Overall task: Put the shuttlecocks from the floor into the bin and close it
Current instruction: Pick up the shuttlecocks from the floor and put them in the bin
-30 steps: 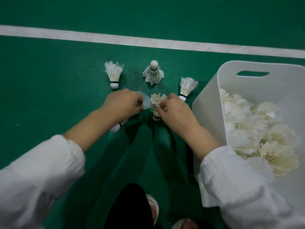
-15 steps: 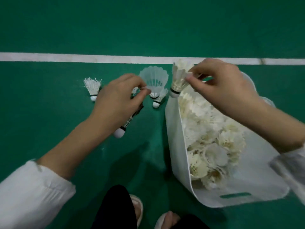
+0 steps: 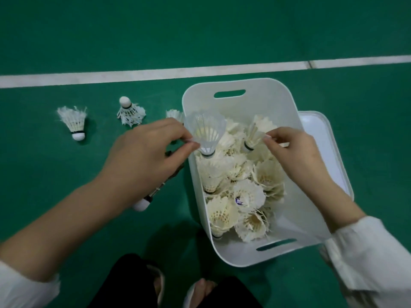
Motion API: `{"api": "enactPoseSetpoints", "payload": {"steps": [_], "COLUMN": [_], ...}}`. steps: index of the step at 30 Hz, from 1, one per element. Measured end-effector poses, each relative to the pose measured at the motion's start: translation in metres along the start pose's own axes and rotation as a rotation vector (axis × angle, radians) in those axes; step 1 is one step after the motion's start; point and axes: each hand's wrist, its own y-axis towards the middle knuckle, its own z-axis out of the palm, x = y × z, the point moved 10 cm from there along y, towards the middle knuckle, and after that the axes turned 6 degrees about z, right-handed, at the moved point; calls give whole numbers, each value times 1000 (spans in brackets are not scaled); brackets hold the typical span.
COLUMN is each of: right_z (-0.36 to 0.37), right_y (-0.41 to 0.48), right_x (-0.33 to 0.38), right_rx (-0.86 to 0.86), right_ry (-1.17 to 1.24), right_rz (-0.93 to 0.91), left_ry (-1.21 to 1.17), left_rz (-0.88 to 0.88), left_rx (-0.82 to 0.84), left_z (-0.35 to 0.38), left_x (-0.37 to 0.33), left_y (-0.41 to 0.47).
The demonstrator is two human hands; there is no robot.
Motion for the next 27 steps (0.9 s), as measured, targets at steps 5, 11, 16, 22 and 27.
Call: {"api": "enactPoseSetpoints", "payload": {"steps": [5,11,16,22,27], "right_z": [44,49,-8,15,-4], "right_y": [9,7,-22,-49,-19], "right_x": [-16,-15,40,78,64], "right_rx": [132,146,60,305,110], "right_ry": [-195,-366,14,69,121], "right_rz": [32,2,-238,-443,-310], "left_ry": [4,7,-7,-13,-109], "left_rz": [21,31,29,41,-49], "left_rx": [32,60,80,86,86], "left_z": [11,18,24,27,23], "left_x": [-7,-16,-21,-26,-25], "left_y": [5,8,9,14,15]}}
